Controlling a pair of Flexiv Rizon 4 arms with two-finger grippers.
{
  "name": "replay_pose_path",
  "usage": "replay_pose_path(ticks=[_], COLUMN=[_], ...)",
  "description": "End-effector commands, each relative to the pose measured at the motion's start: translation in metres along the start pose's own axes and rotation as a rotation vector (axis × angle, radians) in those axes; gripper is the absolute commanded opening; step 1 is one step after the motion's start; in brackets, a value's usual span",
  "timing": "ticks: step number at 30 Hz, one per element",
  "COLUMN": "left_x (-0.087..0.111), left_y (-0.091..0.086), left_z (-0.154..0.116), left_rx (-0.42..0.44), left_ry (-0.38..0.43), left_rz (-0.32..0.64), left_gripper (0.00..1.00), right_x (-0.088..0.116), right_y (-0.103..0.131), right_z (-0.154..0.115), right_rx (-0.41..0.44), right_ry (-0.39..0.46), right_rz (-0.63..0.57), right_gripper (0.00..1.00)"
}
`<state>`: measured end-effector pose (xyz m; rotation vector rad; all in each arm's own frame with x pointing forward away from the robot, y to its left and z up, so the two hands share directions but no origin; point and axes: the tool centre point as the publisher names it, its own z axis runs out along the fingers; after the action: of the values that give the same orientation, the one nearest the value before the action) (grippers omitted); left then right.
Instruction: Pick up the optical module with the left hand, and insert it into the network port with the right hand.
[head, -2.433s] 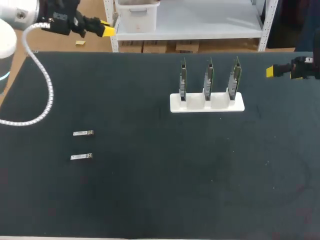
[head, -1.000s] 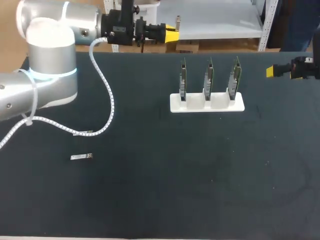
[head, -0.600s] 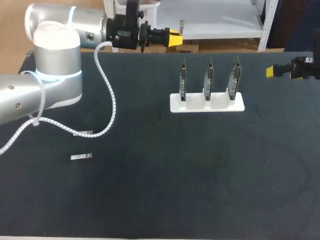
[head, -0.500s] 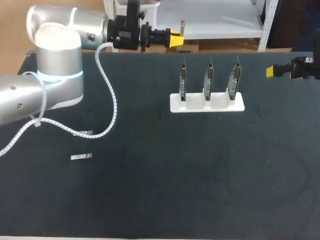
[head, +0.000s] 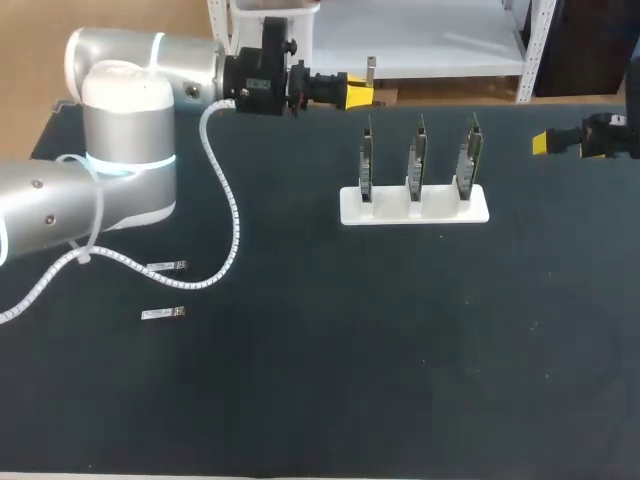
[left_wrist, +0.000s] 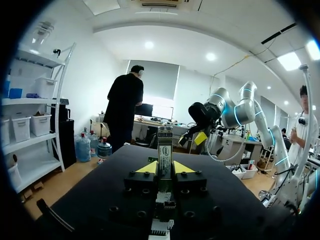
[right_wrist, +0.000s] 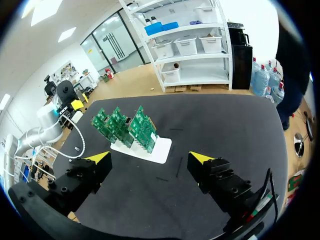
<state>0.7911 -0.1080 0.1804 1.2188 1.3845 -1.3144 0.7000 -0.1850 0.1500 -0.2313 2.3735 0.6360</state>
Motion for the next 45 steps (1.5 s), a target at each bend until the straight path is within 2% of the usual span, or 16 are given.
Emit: replay_pose_path(ticks=[1,14,21,45], left_x=[0.005,0.014,0.016,0.019], left_y=[-0.004,-0.01,-0.017,-0.016], left_z=[0.0,-0.002,-0.001,0.006], left_rx=[-0.014,-0.019,-0.011,-0.024], left_ry=[-0.015,-0.012,0.006,0.02], left_rz=[-0.002,0.006,0.049,0.067], left_gripper=[0.0,0.0,0.0,0.0], right_x=[0.0,0.0,0.0,0.0], right_y=[0.0,0.0,0.0,0.0], right_z=[0.0,0.0,0.0,0.0], right_rx=[0.0,0.0,0.0,0.0], right_ry=[0.0,0.0,0.0,0.0], right_rz=[0.0,0.0,0.0,0.0], right_gripper=[1.0,1.0,1.0,1.0])
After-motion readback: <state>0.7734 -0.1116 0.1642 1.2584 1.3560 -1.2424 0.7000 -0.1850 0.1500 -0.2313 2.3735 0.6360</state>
